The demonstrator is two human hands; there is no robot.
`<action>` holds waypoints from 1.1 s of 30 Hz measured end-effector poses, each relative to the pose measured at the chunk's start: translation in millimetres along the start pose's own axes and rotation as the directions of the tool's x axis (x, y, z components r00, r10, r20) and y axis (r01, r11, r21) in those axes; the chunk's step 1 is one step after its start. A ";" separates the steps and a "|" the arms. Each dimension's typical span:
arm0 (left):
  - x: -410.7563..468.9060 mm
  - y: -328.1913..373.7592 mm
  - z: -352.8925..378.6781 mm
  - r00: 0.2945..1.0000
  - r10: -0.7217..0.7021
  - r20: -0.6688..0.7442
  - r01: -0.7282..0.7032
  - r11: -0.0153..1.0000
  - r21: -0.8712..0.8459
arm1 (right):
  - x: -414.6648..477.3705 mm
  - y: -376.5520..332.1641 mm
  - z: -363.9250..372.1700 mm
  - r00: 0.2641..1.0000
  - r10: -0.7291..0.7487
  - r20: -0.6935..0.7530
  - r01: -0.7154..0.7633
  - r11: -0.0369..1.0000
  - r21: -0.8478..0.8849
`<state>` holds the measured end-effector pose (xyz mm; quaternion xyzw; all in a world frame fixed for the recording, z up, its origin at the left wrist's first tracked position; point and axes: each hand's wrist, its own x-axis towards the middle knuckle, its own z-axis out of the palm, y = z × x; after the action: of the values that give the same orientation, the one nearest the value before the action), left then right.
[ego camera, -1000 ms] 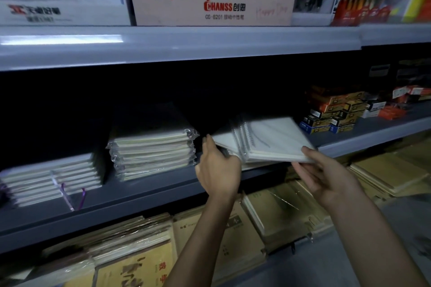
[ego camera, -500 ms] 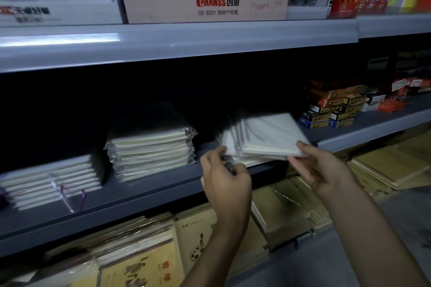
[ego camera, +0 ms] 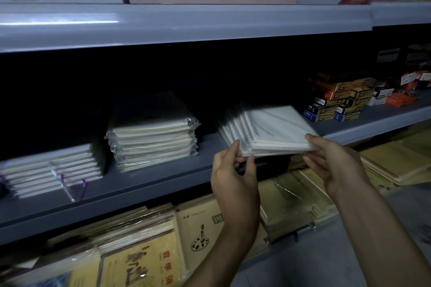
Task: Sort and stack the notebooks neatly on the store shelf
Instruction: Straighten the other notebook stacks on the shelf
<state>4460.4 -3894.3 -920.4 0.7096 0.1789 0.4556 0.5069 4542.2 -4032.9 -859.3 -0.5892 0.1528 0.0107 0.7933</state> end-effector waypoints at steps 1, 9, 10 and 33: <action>2.1 -1.3 -0.3 1.000 -0.006 -0.012 0.006 1.000 -0.022 | -1.1 0.4 0.8 1.000 0.000 0.000 0.000 1.000 0.011; 9.5 -1.5 -5.3 0.999 -0.036 -0.006 0.036 0.995 -0.092 | -6.3 -0.6 1.0 0.997 -0.016 0.075 0.012 0.999 0.047; 10.3 -1.8 -5.1 1.000 -0.029 0.003 0.029 0.996 -0.081 | -6.3 0.1 1.4 0.996 -0.021 0.087 0.016 0.999 0.051; -8.0 11.7 27.1 0.999 -0.027 -0.039 0.027 1.000 0.005 | 42.5 -7.7 12.0 0.974 -0.189 0.124 0.212 0.953 -0.216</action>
<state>4476.2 -3920.0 -915.7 0.6994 0.1996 0.4621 0.5074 4586.9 -4030.9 -859.9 -0.6876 0.0493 -0.0226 0.7241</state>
